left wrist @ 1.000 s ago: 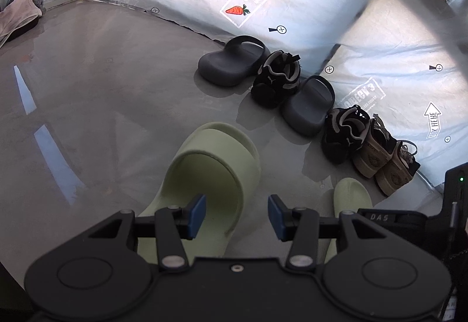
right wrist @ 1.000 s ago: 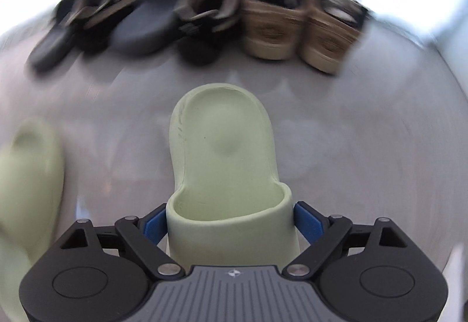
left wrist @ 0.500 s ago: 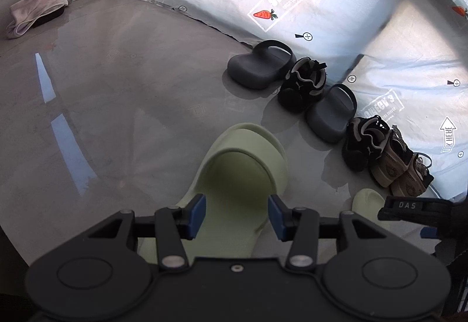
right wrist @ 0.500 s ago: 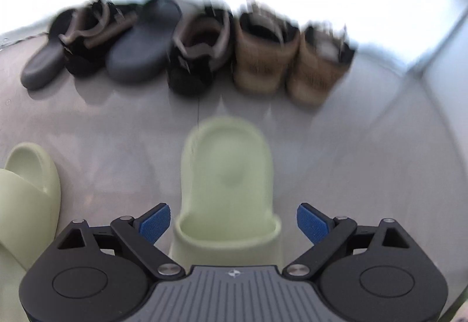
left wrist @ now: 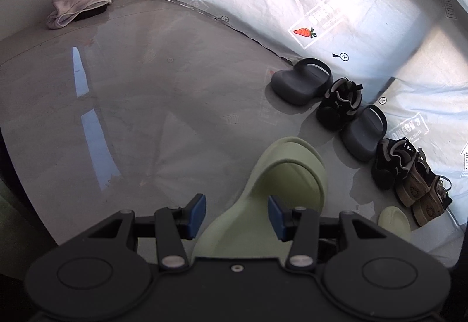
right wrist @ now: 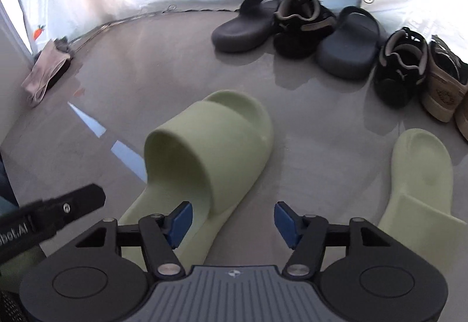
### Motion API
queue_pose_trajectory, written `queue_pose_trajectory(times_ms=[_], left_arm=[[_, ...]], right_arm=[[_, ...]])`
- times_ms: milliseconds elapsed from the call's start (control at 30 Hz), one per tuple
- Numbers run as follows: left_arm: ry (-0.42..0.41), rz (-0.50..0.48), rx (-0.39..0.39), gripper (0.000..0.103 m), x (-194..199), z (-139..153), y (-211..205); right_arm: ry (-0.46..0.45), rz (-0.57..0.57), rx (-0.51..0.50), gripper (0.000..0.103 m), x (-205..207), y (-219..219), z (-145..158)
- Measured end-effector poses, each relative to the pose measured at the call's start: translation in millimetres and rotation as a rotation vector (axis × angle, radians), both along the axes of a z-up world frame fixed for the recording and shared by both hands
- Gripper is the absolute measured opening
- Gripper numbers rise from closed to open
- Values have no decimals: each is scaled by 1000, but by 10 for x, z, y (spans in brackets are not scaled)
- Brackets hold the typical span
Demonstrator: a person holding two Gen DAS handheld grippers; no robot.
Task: Organize scattered shoes
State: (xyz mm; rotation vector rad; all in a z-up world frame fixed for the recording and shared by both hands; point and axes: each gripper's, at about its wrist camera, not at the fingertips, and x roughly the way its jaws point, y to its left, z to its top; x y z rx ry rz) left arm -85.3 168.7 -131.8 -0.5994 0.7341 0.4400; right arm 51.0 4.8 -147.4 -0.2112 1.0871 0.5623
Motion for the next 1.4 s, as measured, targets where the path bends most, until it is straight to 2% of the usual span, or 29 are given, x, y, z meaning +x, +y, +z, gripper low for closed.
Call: queue_pose_trajectory(times_ms=[100,267,500,600,633,700,800,900,1033,1133,1200,1233,1267,1400], left_arm=[[5,12,-1,48,-66,-3,23],[1,15,0,48,-117,17,29],[-11,21,-2,48,-151,37,53],[-11,19,-6,48,-140,21,64],[-9,19,-10,48,-130,12,67],[-8,14,-22,48,-95,0,66],[-19,1,-23,48,-52,20,48],[-24,-17,-9,48,-41,49,25],[-12,-26,-11,48,-44,42,23],[-13,-22,-5,48,-70,60,27],[-14,-20,-1,48,-88,71,29],[-15,-19,1,48,-96,77,31],[-15,-18,2,48,-105,83,32],[-12,1,0,48,-144,84,70]], right_arm=[[-1,72,-51,63,-114,159,-100],[-21,104,-106,60,-144,203,-124],[-93,-11,-246,59,109,10,-103],[-196,-39,-348,51,181,-70,-91],[-208,-37,-330,51,176,-86,-57],[-193,-1,-213,51,135,-93,44],[-118,63,-115,51,19,73,47],[-95,34,-32,52,7,129,-12],[-123,8,125,55,144,188,120],[-28,-84,155,56,388,260,66],[27,-118,233,46,499,225,6],[41,-100,264,20,525,212,-9],[52,-65,269,13,541,212,-18],[86,184,272,11,600,217,-25]])
